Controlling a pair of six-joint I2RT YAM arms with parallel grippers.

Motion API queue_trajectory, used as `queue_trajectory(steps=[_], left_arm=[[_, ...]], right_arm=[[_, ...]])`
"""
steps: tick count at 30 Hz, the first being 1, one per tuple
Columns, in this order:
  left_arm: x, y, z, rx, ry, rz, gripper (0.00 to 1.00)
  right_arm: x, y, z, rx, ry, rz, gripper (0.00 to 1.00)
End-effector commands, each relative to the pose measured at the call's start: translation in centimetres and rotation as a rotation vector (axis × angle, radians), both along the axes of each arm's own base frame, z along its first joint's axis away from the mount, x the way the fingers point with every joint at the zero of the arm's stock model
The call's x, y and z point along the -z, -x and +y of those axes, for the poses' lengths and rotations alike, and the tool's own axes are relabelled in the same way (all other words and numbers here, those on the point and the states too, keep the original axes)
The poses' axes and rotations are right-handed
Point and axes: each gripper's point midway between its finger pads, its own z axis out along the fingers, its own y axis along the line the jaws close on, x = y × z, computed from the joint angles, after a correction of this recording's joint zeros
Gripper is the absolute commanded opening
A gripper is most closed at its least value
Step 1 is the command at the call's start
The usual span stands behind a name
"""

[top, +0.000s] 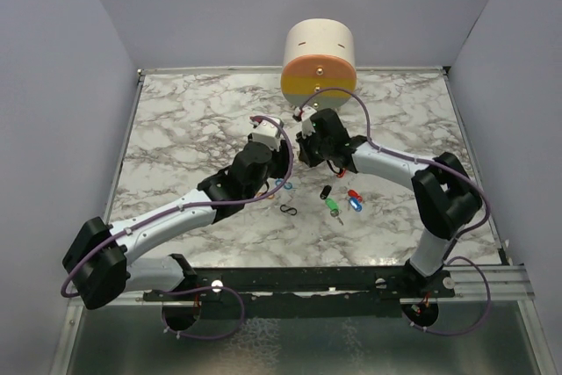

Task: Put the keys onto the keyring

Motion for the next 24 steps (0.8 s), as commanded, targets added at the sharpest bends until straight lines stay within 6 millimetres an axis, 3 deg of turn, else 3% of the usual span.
queue_trajectory(steps=[1,8,21,24], left_arm=[[-0.8,-0.1,1.2,-0.038,0.008,-0.028,0.55],[-0.4,-0.2,1.3,-0.046,0.0,-0.024,0.55],[0.4,-0.7,0.6,-0.034,-0.008,-0.011,0.55],[0.6,-0.7,0.5,-0.03,-0.01,-0.007,0.55]], right_arm=[[1.7,-0.2,-1.1,0.094,0.02,0.124,0.01],[2.0,-1.3,-3.9,0.199,0.021,0.138,0.01],[3.1,-5.5,-14.3,0.556,-0.078,0.194,0.01],[3.4,-5.7,-16.5,0.658,-0.09,0.197,0.14]])
